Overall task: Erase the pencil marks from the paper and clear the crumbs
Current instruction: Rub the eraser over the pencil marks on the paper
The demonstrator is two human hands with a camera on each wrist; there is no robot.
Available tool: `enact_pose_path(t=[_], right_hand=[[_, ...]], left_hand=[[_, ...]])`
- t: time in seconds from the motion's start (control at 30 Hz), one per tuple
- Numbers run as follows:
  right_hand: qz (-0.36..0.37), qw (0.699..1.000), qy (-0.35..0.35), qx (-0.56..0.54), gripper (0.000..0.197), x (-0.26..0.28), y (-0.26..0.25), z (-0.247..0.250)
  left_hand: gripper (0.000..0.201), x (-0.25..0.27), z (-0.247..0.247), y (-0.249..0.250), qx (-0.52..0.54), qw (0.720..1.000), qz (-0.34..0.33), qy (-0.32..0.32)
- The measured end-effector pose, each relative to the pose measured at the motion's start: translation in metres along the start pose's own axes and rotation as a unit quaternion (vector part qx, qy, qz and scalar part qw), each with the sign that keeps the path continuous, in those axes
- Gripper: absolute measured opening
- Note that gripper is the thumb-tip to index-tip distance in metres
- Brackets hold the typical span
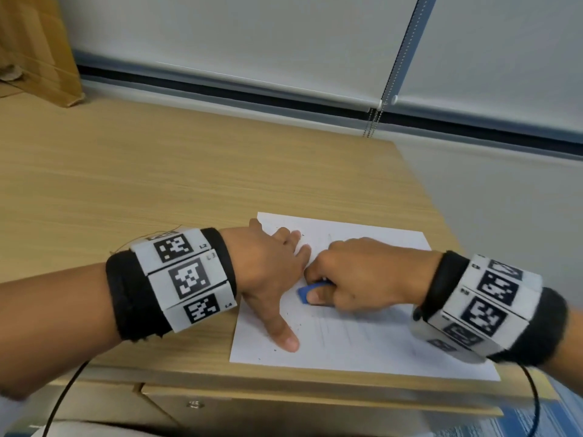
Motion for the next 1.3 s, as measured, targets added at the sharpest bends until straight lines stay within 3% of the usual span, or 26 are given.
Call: enact_pose_path(t=[0.17, 0.33, 0.5, 0.67, 0.8, 0.97, 1.07, 1.17, 1.3], right_hand=[[0.046, 0.997, -0.058, -0.005, 0.024, 0.019, -0.017, -0.017], [0.016, 1.0, -0.008, 0.007, 0.026, 0.009, -0.006, -0.007], [0.028, 0.999, -0.045, -0.003, 0.025, 0.025, -0.017, -0.018], [-0.006, 0.999, 0.037, 0.017, 0.027, 0.018, -0.013, -0.014], [-0.062, 0.995, 0.082, -0.013, 0.026, 0.051, -0.017, -0.028], [-0.174, 0.963, 0.197, -0.063, 0.019, 0.092, -0.007, -0.053], [-0.213, 0.943, 0.244, -0.08, 0.032, 0.092, 0.0, -0.077], [-0.219, 0.92, 0.304, -0.111, 0.049, 0.091, 0.003, -0.092], [-0.215, 0.896, 0.364, -0.134, 0.039, 0.092, 0.003, -0.101]], left_hand=[[0.136, 0.001, 0.001, -0.001, -0.004, 1.0, 0.001, -0.008], [0.137, 0.001, 0.0, 0.0, -0.002, 1.0, 0.006, -0.008], [0.137, 0.002, 0.002, 0.0, 0.001, 1.0, 0.009, -0.016], [0.136, 0.002, 0.002, 0.0, -0.002, 1.0, 0.009, -0.009], [0.139, 0.0, 0.004, -0.001, 0.001, 1.0, 0.013, -0.007], [0.137, -0.004, 0.009, 0.0, 0.006, 1.0, 0.014, -0.007], [0.137, -0.005, 0.007, -0.001, 0.008, 1.0, 0.006, 0.007], [0.133, -0.003, -0.001, -0.01, 0.044, 0.999, -0.009, 0.01], [0.116, 0.004, -0.013, -0.03, 0.069, 0.997, -0.037, 0.027]])
Point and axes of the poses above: each hand's wrist, its own x-axis away from the middle knuckle, its own z-axis out of the back of the hand, y = z × x, the point moved 4 cm from there along -x, towards the middle knuckle, and after that the axes turned 10 degrees about z, right-handed, at the moved point
